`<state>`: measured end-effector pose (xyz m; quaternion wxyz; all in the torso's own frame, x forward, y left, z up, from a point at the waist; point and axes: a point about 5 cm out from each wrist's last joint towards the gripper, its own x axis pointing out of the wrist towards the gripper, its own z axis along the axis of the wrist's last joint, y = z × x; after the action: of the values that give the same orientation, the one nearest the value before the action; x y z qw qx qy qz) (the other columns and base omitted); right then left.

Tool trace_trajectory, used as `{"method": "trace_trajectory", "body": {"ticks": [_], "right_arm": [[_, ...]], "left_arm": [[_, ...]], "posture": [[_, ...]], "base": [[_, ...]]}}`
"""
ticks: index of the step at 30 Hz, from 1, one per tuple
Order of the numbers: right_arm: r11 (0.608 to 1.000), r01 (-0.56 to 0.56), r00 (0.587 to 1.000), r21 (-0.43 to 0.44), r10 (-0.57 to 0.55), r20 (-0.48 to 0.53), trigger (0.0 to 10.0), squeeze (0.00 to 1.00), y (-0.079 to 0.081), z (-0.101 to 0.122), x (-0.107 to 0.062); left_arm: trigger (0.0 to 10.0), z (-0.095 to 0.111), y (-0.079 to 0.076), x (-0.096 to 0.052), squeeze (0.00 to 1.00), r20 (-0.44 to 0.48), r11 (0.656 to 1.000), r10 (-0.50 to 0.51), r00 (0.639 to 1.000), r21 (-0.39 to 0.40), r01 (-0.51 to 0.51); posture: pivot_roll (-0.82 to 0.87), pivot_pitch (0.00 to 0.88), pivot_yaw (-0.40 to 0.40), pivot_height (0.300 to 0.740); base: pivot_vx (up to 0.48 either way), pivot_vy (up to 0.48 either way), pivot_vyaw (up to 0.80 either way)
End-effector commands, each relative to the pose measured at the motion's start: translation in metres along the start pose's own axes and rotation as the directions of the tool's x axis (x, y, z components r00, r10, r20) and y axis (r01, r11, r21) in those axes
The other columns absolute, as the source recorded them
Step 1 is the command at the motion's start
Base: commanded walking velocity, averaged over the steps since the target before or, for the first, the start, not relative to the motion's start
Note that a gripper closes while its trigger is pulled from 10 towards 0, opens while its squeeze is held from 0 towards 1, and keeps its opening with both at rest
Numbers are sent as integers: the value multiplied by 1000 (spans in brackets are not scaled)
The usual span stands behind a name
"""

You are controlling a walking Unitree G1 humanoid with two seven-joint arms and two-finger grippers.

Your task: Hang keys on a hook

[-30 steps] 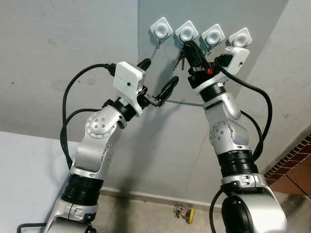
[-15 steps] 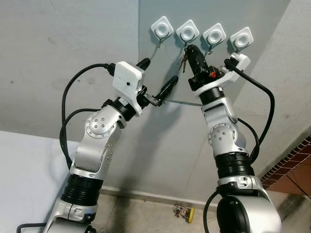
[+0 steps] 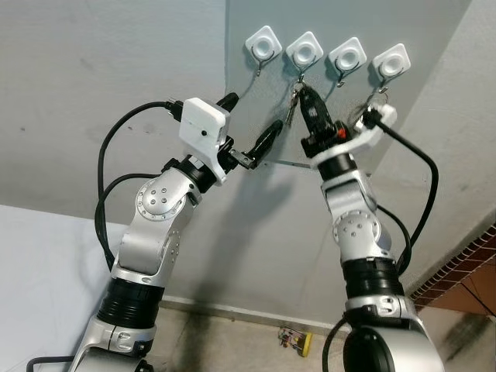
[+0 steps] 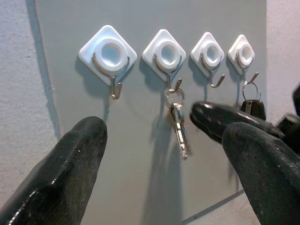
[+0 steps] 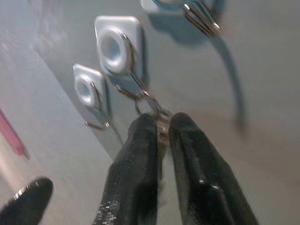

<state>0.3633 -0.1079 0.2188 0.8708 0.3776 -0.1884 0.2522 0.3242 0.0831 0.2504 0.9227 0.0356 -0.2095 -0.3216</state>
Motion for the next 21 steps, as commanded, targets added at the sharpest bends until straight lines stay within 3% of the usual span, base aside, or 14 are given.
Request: {"method": "trace_trajectory", "body": {"ticks": [1,4,5,8,15,21], "right_arm": [[997,-31,999,-77,33,31,10000,1000,5,7,0],[964,-49,999,-261,49,-4,10000,1000,6,4,-6],[920,-87,996,-382,76,-44,10000,1000,7,0,-12],[885,-80,996,-458,57,-64,10000,1000,3,-3,-20],[829,-103,988,-549,22,-153,10000,1000,-8,-19,-47],[835,-56,981,-548,-56,-186,10000,1000,-18,-36,-79]], "left_arm": [[10000,3,-2,-1,0,8,1000,-2,1000,15,2],[10000,1,0,-2,0,6,999,18,1000,29,-18],[10000,-1,1,-2,0,2,998,40,999,44,-40],[10000,-5,1,-3,0,-2,997,59,998,56,-59],[10000,-29,-3,-12,0,-63,994,102,993,33,-100],[10000,-77,-20,-38,0,-198,996,88,976,39,-82]], "posture": [[-46,31,-58,740],[-48,27,-57,740],[-48,24,-58,740],[-48,24,-58,740],[-53,7,-54,740],[-61,0,-45,740]], "base": [[0,0,0],[0,0,0],[0,0,0],[0,0,0],[0,0,0],[0,0,0]]}}
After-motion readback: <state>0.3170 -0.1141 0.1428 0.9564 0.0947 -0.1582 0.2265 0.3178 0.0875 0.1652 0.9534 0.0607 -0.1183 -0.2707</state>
